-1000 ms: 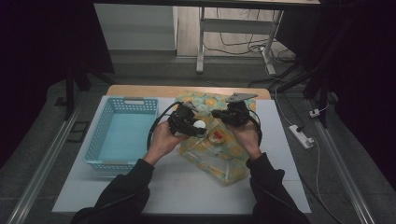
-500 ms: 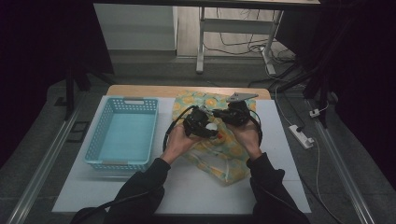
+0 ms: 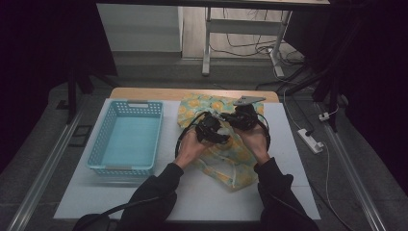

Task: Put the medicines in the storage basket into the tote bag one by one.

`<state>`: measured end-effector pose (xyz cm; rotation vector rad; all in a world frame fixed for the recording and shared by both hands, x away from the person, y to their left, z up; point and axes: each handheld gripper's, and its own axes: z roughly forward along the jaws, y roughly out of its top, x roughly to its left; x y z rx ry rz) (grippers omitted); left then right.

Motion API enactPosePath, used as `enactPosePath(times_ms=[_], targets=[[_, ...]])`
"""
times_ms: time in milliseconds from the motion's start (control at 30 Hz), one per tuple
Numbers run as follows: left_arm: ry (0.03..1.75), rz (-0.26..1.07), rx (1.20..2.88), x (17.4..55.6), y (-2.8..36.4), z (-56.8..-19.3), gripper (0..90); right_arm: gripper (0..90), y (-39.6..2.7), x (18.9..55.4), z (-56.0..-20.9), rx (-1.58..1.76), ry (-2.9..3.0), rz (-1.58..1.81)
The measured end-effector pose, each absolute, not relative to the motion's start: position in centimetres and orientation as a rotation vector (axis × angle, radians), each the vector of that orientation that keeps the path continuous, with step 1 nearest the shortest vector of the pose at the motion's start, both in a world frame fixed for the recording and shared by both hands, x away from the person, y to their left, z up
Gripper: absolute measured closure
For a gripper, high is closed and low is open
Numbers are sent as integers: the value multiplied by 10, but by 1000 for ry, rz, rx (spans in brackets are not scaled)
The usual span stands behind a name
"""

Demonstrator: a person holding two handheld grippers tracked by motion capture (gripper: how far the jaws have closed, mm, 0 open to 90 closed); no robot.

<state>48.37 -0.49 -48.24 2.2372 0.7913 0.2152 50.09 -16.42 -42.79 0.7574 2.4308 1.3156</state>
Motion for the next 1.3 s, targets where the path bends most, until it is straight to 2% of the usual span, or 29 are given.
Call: enactPosePath(times_ms=[67, 133, 333, 600, 833, 1067, 1300], targets=[[788, 236, 2236, 484, -5, -483, 471, 900, -164, 501, -428, 756, 2430, 1316], [794, 232, 2214, 484, -2, -481, 401, 900, -165, 501, -428, 758, 2431, 1314], [790, 217, 2199, 476, 7, -470, 273, 900, -165, 501, -428, 757, 2431, 1314], [792, 178, 2203, 460, 22, -463, 176, 900, -163, 500, -428, 748, 2444, 1316], [775, 109, 2173, 448, 35, -463, 47, 900, -161, 498, -426, 732, 2456, 1321], [734, 30, 2150, 434, 44, -468, 19, 900, -158, 495, -425, 715, 2469, 1328], [752, 42, 2163, 422, 53, -473, 11, 900, -156, 494, -424, 709, 2478, 1327]])
